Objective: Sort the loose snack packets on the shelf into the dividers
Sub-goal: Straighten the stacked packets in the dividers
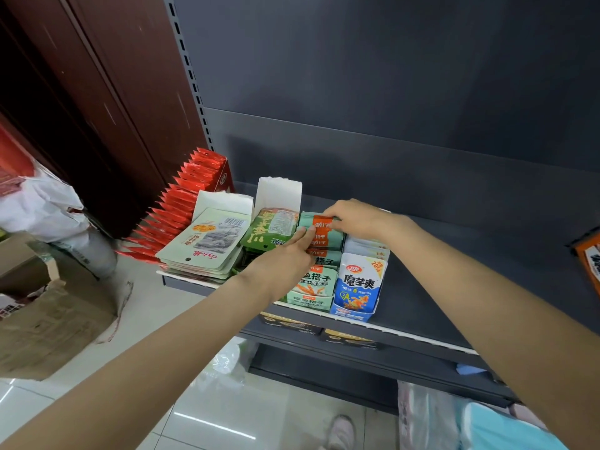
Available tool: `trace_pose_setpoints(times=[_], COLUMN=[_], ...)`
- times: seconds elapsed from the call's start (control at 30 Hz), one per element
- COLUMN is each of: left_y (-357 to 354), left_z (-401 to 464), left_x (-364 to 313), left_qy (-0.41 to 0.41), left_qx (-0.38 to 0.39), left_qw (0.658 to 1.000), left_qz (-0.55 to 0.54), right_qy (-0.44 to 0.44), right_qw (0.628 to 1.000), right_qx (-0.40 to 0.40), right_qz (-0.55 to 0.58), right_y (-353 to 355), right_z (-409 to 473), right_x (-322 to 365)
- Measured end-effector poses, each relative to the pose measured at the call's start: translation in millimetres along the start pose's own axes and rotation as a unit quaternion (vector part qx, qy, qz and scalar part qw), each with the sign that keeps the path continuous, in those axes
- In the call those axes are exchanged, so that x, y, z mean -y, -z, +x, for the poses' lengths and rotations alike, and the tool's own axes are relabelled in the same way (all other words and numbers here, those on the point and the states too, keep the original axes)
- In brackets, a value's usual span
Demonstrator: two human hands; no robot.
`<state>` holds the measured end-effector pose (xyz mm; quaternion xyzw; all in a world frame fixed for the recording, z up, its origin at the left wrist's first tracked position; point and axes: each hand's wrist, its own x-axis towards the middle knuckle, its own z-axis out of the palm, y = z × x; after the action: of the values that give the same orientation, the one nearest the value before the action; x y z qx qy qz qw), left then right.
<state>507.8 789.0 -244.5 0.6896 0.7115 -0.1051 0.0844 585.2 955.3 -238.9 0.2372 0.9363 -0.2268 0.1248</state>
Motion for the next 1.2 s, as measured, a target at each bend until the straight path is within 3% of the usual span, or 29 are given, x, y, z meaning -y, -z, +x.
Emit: trace_pose_setpoints(times=[0.13,0.3,0.43,0.5,0.67,0.87,1.1,1.2], left_y=[0,-6,-6,-5,0,4,1,-3], left_z=[3,-2,7,15,29,30,4,-4], left_x=[1,0,1,2,8,12,11,11], left_qy=[0.003,-0.006,0.014,0.023,0.04,0.037,0.103,0.082], left_qx=[0.012,0.004,0.008,0.002,-0.022,-0.026,-0.138,-0.15], left_qw=[1.0,1.0,1.0,1.0,0.999,0.998,0.984,0.984], left_qz=[-0.005,0.019,0.0,-0.002,-0.004,-0.042,-0.05,-0.058], right_qy=[-0.015,-0.02,-0.008,0.003,0.001,0.001,-0.029,-0.036], right_qw=[1.0,0.997,0.999,1.0,0.974,0.99,0.991,0.985], right_qx=[-0.002,0.069,0.052,0.006,-0.215,-0.142,-0.114,-0.13], right_qz=[-0.007,0.015,0.01,0.03,0.071,0.011,-0.071,-0.104], right_y=[-3,11,6,4,0,-27,-34,-35], right_z=[4,1,1,-2,-21,-46,-47,-45], right_x=[4,0,2,1,-3,10,9,11])
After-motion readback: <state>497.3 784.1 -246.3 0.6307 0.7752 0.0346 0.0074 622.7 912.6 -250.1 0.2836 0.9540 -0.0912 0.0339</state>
